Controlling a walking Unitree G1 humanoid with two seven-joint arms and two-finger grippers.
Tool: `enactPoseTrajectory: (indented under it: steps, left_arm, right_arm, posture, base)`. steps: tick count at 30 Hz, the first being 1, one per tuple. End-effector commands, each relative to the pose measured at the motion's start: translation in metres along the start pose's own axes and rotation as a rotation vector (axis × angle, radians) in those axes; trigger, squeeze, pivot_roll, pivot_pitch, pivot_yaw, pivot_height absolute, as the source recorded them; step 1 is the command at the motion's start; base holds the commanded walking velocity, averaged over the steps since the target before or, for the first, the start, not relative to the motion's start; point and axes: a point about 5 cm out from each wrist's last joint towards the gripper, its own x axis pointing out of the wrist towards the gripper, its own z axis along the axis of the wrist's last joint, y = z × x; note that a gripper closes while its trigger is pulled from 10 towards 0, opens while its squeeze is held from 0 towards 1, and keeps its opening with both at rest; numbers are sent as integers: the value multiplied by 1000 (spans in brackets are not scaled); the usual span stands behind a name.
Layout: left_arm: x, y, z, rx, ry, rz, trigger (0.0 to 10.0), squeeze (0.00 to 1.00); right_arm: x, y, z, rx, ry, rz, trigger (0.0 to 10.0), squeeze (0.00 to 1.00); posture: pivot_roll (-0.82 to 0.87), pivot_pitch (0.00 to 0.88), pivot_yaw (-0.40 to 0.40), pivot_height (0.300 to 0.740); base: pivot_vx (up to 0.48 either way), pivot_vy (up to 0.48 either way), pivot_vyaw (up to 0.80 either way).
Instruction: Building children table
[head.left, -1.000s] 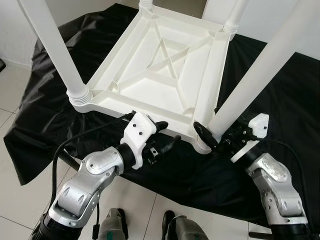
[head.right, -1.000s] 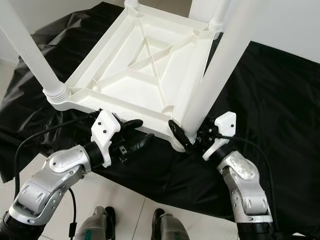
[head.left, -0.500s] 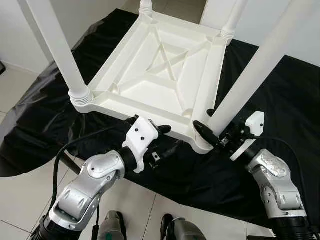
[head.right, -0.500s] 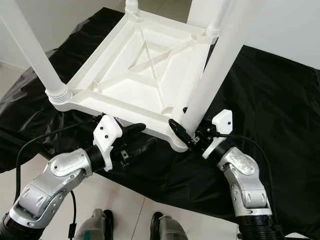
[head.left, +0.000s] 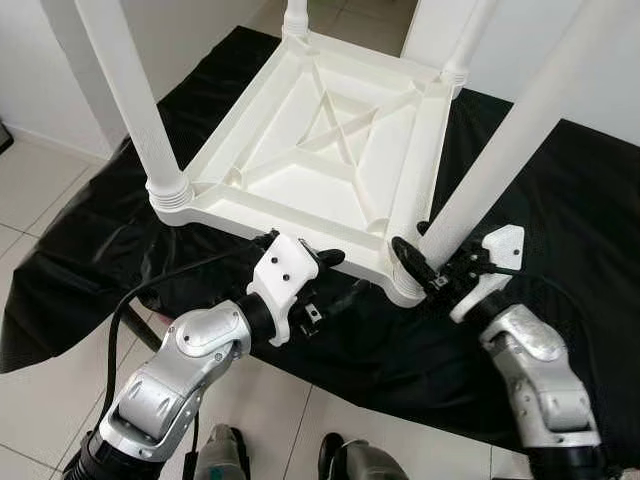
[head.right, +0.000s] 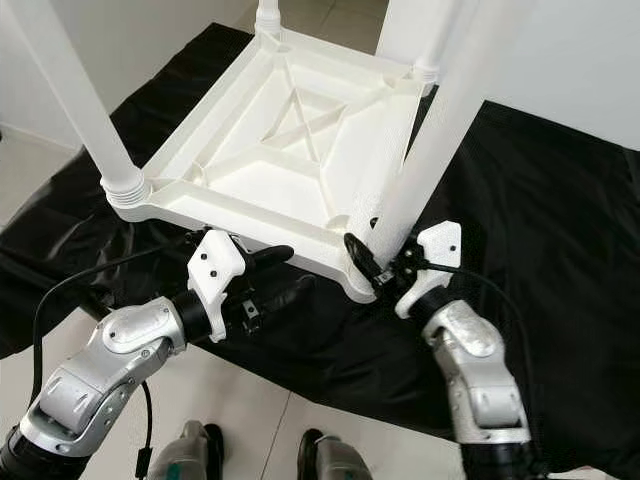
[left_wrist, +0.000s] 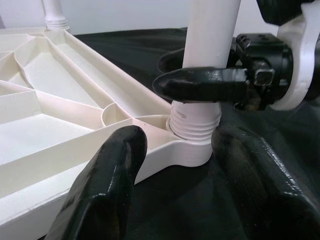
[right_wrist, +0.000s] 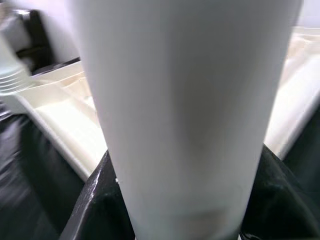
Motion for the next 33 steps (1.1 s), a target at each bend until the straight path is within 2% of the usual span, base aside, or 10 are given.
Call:
enactPoseTrajectory:
  steps: [1, 6, 13, 14, 16, 19, 20, 31, 32, 33]
  left_arm:
    - [1, -2, -3, -9, 4, -31, 10000, 0]
    - [1, -2, -3, -15, -2, -14, 10000, 0]
    - [-1, -2, -3, -17, 2, -4, 10000, 0]
    - [-2, -2, -3, -16, 3, -4, 10000, 0]
    - [-3, 0, -3, -17, 2, -3, 10000, 0]
    - [-3, 1, -2, -19, 1, -4, 10000, 0]
    - [-2, 1, -2, -18, 1, -2, 10000, 0]
    - [0, 1, -2, -18, -4, -8, 10000, 0]
    - [0, 1, -2, -17, -4, -8, 10000, 0]
    - [0, 1, -2, -17, -4, -8, 10000, 0]
  right_arm:
    - [-6, -8, -5, -14, 35, -80, 0, 0]
    - [-1, 11, -12, 60, 51, -360, 0, 0]
    - [4, 28, -11, 88, 61, -393, 0, 0]
    - [4, 29, -11, 92, 59, -384, 8471, 0]
    - [4, 25, -8, 93, 43, -355, 10000, 0]
    - [4, 21, -6, 86, 34, -336, 10000, 0]
    - [4, 20, -5, 87, 34, -317, 10000, 1000]
    - [-3, 7, 1, 102, 23, -22, 10000, 863]
    - [-3, 6, 1, 97, 24, 34, 10000, 0]
    - [-3, 5, 2, 87, 22, 77, 10000, 0]
  posture:
    - [82, 183, -113, 740]
    - [92, 183, -117, 740]
    - [99, 183, -115, 740]
    - [99, 183, -115, 740]
    - [97, 183, -113, 740]
    - [95, 182, -113, 740]
    - [91, 182, -111, 740]
    - [87, 179, -108, 740]
    - [90, 176, -107, 740]
    - [91, 175, -107, 740]
  base:
    - [0, 0, 0]
    - [0, 0, 0]
    - [0, 0, 0]
    - [0, 0, 0]
    - [0, 0, 0]
    - [0, 0, 0]
    - [0, 0, 0]
    - [0, 0, 0]
    - [0, 0, 0]
    - [0, 0, 0]
